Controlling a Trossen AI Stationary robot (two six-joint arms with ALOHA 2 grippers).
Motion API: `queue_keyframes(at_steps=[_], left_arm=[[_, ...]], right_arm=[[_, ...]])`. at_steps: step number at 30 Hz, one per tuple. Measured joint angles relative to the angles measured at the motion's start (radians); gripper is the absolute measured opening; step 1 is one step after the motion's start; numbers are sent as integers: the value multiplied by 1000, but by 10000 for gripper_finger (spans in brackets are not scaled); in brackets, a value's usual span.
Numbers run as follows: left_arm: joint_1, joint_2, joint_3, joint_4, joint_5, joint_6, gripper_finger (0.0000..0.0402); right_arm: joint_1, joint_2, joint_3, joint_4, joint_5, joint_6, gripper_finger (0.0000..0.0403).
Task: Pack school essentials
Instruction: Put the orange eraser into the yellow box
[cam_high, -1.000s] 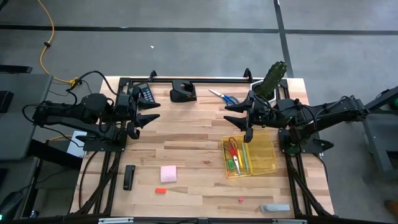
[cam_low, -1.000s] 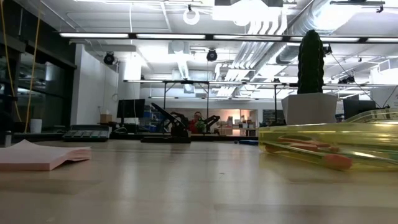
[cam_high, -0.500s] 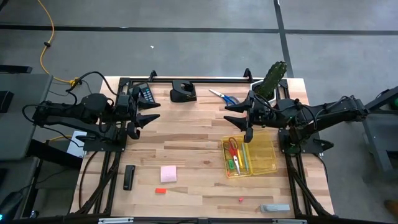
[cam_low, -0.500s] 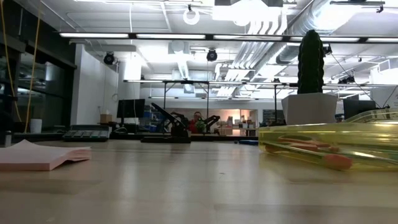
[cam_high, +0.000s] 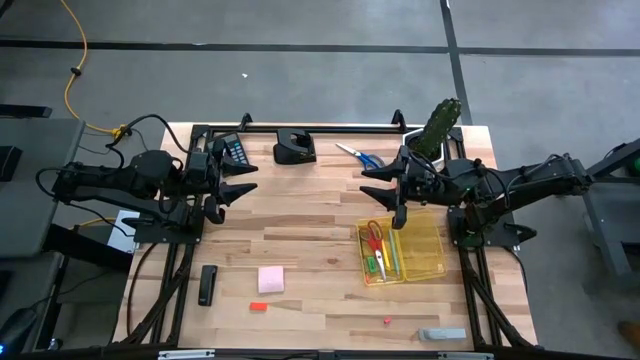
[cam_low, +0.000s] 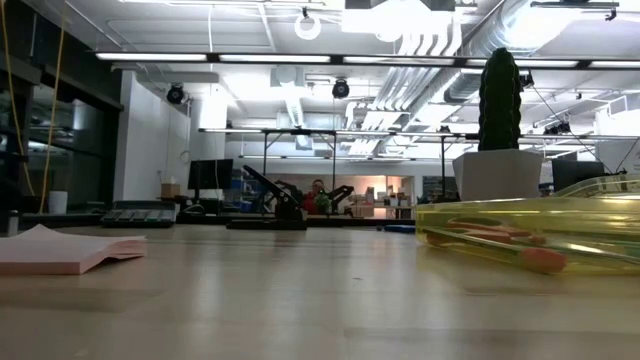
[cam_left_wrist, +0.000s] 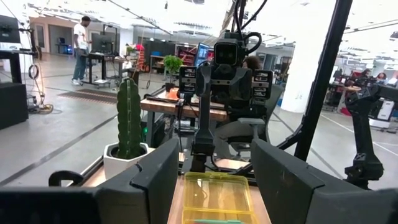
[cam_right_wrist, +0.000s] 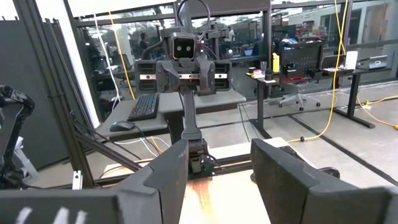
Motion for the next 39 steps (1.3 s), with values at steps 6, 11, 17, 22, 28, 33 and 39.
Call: queue_keyframes(at_steps=[6,11,17,22,28,33,39], left_arm=[[0,0,0,21,4,-1,188],[0,0,0,21,6,-2,188],[0,0,0,19,5,-1,188],[0,2,0,18,5,-1,188],[0,40,0,17,24,-1,188],[-1,89,0,15,65,8,188],[-9,126,3,-19,76,-10,190]], right_arm=[[0,0,0,-6,0,0,167],[0,0,0,-7,0,26,167],[0,0,0,-8,0,79,167],[0,0,0,-15,0,78,167],[1,0,0,-53,-12,168,167],[1,0,0,-117,-68,247,167],[1,0,0,-144,-71,262,167]])
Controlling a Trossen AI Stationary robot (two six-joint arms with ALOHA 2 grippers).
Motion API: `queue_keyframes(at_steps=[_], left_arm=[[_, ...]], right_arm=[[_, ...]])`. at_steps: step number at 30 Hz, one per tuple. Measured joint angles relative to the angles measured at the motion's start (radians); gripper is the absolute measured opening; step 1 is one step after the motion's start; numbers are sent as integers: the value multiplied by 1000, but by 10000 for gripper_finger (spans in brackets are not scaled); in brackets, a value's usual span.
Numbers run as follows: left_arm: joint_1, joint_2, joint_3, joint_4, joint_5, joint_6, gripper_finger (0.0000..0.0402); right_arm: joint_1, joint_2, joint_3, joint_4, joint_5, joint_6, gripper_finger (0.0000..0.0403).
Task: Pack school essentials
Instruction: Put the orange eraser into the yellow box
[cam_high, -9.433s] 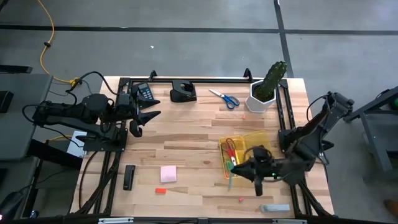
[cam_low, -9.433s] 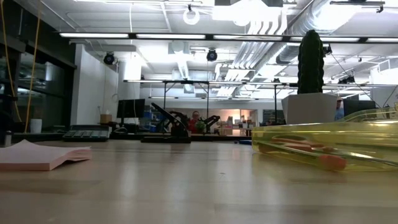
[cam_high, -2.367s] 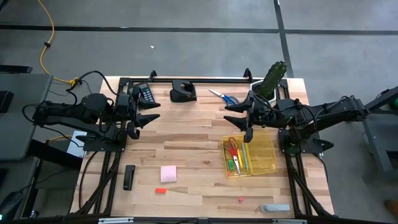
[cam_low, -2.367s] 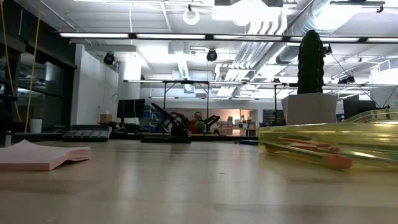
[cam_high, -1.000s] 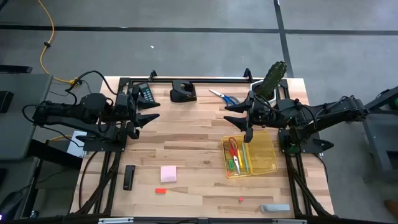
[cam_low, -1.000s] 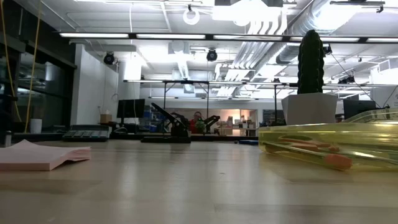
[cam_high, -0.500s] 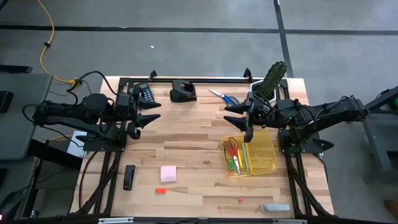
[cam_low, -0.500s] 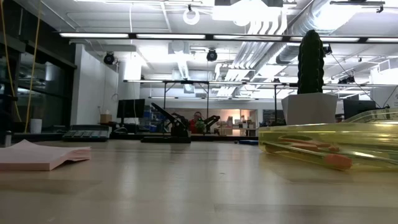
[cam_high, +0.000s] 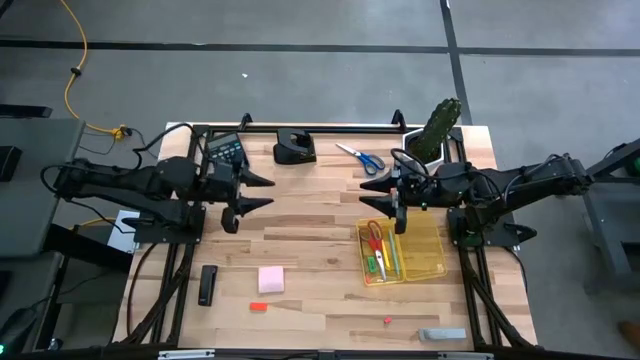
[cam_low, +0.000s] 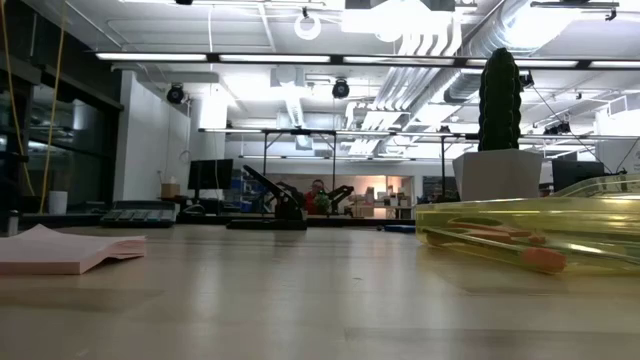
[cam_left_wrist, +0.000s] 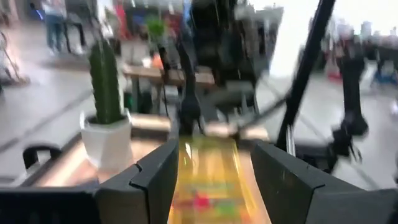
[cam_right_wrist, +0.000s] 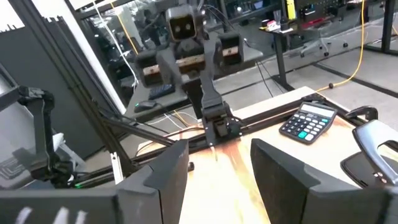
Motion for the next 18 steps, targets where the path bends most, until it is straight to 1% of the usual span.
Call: queue_keyframes(at_steps=[2,5,7,9,13,18], left_arm=[[-26,12,27,-102,18,0,195],[-92,40,86,-333,28,-26,207],[-151,73,116,-469,28,-62,216],[-225,110,121,-563,31,-124,225],[-403,220,121,-649,39,-241,236],[-602,410,121,-607,23,-334,236]], right_arm=[[0,0,0,0,0,-5,167],[0,0,0,-1,0,-5,167],[0,0,0,-8,0,-6,167],[0,0,0,-20,0,-7,167],[0,0,0,-40,0,-8,167],[0,0,0,-60,-1,-8,167]])
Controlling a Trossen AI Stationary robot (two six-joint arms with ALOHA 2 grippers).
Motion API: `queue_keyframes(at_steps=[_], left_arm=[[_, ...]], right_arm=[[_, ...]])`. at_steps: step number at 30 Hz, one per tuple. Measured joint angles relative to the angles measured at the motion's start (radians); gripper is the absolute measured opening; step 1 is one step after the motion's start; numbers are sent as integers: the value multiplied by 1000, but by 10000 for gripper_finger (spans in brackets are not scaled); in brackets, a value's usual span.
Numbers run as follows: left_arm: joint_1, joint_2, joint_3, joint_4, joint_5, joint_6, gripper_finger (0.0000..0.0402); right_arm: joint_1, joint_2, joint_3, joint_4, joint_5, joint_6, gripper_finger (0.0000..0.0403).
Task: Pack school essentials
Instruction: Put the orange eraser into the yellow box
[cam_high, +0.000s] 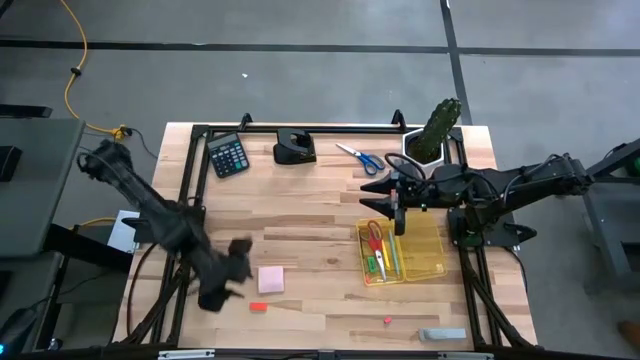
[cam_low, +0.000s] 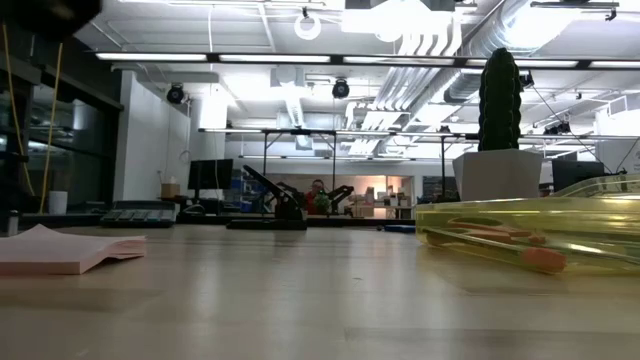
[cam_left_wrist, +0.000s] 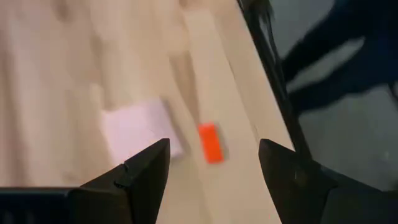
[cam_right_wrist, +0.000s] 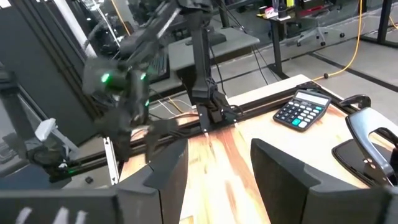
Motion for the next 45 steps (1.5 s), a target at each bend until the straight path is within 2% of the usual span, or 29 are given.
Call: queue_keyframes(at_steps=[6,13,23,34,37,45], left_arm=[[-104,221,0,120,-45,-121,237],[-108,388,0,212,-78,-190,237],[-122,492,0,279,-78,-286,237],[-133,575,6,269,-118,-373,234],[-133,577,6,250,-126,-385,212],[-131,577,6,209,-144,-391,98]], right_arm=[[0,0,0,-11,0,0,167],[0,0,0,-58,0,0,167],[0,0,0,-105,0,0,167],[-1,0,0,-106,0,4,167],[0,0,0,-107,0,7,167],[0,0,0,-109,0,7,167]])
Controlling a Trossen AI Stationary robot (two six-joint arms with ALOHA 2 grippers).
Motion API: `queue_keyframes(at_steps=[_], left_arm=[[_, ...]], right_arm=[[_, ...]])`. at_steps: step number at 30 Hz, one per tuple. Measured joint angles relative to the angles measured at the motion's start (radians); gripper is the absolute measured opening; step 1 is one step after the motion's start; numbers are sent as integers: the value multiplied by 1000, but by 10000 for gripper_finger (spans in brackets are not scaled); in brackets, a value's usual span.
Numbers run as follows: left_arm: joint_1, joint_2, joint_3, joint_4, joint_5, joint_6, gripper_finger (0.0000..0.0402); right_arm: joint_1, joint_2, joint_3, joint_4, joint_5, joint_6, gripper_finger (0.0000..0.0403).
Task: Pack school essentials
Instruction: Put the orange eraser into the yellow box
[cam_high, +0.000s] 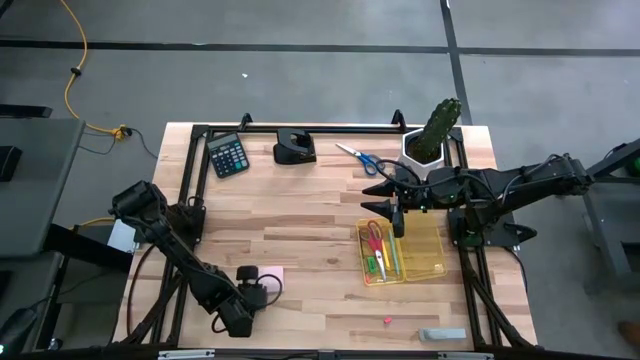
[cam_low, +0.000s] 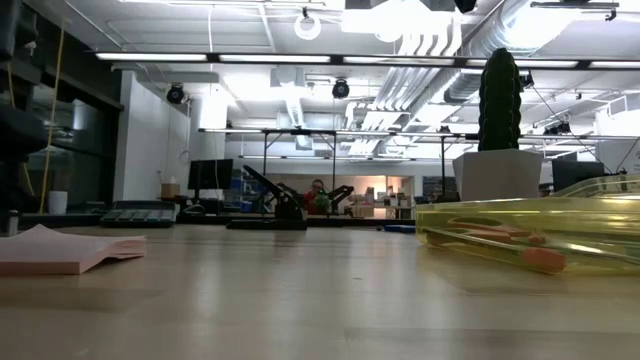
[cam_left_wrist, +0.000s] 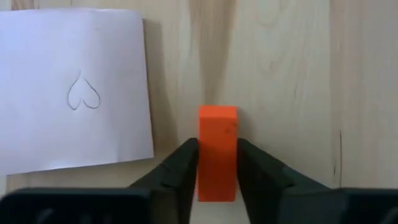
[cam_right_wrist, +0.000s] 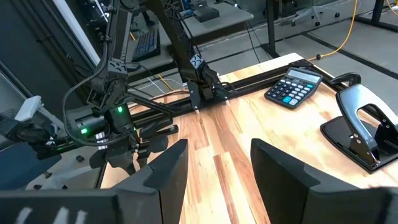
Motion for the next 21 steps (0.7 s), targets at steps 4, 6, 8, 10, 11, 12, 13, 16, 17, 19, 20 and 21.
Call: queue_keyframes(at_steps=[4,6,8,10,11,12,13,16,17,19,20,21], left_arm=[[0,-4,-2,-4,1,0,62],[1,-9,-3,-4,5,0,56],[2,-30,-5,-5,9,1,55],[5,-51,-10,-18,17,21,56],[9,-65,-12,-38,21,31,57],[10,-80,-15,-56,23,36,57],[11,-100,-15,-64,24,40,57],[22,-178,-11,-91,23,68,58],[26,-206,-11,-103,21,82,58],[45,-277,-12,-105,15,115,58],[58,-318,-10,-101,3,131,58],[74,-361,-10,-97,-11,148,58]], right_arm=[[0,0,0,0,0,0,167],[0,0,0,0,0,0,167],[0,0,0,0,0,-2,167],[0,0,0,0,0,-4,167],[0,0,0,0,0,-5,167],[0,0,0,0,0,-5,167],[0,0,0,0,0,-6,167],[0,0,0,0,0,-7,167],[0,0,0,0,0,-7,167],[0,0,0,0,0,-7,167],[0,0,0,0,0,-7,167],[0,0,0,0,0,-7,167]])
